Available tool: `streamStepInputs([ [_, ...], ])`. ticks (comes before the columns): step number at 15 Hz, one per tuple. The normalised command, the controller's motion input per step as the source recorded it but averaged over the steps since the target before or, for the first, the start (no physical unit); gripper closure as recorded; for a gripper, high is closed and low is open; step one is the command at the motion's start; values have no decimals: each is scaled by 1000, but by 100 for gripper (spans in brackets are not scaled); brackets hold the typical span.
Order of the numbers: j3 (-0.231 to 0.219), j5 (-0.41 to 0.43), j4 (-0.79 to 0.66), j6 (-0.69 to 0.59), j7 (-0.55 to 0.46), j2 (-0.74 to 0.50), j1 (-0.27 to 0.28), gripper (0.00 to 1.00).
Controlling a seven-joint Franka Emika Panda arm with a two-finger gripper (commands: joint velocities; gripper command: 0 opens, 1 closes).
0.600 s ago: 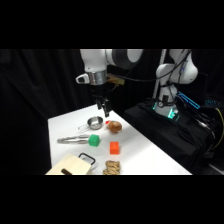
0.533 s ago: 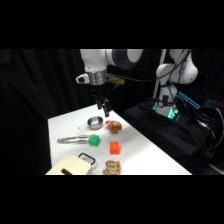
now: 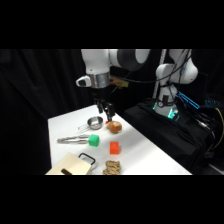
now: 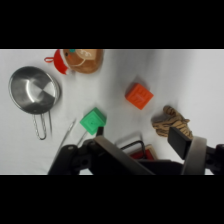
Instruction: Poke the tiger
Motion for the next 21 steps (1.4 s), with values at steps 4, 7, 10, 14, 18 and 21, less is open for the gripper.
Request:
streamStepInputs([
  [4,130,-166,533,-97,275,391,211,0],
  [7,49,-211,657,-103,215,529,189,25],
  [10,-36,-249,664,-157,173,508,164,43],
  [14,-62,-172,488,-155,89,363,142,76],
  [18,-50,-127,265,-20,61,272,142,97],
  [21,-52,-103,210,59,24,288,105,95],
])
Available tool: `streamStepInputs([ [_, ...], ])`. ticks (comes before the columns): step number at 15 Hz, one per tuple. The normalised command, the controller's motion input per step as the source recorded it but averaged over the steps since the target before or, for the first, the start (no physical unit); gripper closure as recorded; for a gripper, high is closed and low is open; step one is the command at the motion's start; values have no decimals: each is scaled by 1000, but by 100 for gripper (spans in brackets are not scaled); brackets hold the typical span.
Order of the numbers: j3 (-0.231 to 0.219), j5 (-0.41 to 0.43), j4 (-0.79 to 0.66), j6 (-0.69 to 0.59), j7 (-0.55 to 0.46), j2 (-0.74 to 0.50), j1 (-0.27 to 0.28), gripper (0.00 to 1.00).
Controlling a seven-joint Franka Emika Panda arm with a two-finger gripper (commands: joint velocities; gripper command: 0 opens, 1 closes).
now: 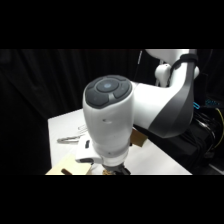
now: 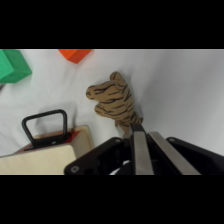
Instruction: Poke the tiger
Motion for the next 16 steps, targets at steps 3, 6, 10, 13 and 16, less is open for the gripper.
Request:
streamStepInputs([
  [3,-88,-114,183,129,1,287,69,95],
  [6,-127,-125,225,132,4,308,49,94],
  [10,-79,-74,288,64,-42,333,18,95],
  [13,-38,-39,235,-11,-71,187,10,94],
  [16,-13,-27,-106,-134,-41,-313,23,95],
])
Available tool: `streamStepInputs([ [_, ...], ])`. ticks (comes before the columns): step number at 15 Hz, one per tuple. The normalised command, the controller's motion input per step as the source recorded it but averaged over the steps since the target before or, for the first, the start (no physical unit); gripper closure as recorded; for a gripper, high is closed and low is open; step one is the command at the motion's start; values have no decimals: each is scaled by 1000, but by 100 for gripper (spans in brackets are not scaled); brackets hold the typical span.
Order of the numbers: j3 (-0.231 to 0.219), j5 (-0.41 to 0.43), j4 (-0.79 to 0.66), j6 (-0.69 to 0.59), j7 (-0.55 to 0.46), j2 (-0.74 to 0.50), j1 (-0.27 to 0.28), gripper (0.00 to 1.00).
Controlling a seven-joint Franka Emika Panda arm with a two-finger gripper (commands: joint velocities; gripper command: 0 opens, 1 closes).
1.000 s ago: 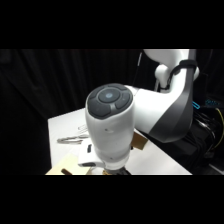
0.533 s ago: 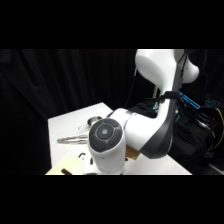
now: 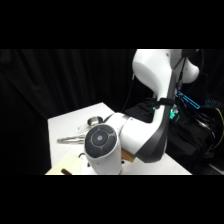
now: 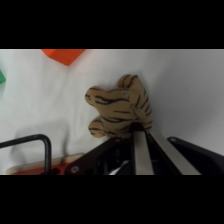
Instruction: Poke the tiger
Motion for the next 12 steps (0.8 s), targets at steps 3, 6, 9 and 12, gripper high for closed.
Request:
streamStepInputs([
  [3,46,11,-289,-341,-103,-636,-3,70],
  [6,89,70,-163,-419,-186,-531,-69,60],
  [9,87,89,-52,-319,-208,-335,-121,36],
  [12,71,93,2,-211,-200,-192,-146,10],
])
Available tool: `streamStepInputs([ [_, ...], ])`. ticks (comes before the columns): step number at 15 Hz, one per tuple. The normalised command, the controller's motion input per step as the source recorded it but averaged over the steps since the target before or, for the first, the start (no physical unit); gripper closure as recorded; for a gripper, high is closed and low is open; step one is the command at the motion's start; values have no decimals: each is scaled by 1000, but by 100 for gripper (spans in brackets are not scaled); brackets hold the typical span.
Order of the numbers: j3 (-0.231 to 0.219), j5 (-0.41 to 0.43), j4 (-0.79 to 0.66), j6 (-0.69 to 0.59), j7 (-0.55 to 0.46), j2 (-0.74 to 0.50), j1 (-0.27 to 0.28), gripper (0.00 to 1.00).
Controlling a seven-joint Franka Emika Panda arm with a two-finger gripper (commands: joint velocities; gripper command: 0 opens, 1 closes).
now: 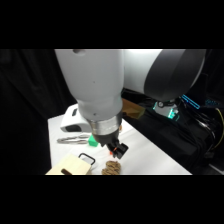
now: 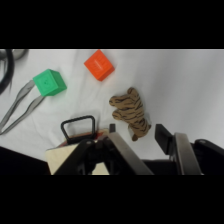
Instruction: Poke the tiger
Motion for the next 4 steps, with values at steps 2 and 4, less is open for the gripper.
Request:
streamStepInputs([
  [2,59,110,9,-152,-180,-136,-152,0],
  [4,69,160,4,-95,-196,-128,-157,0],
])
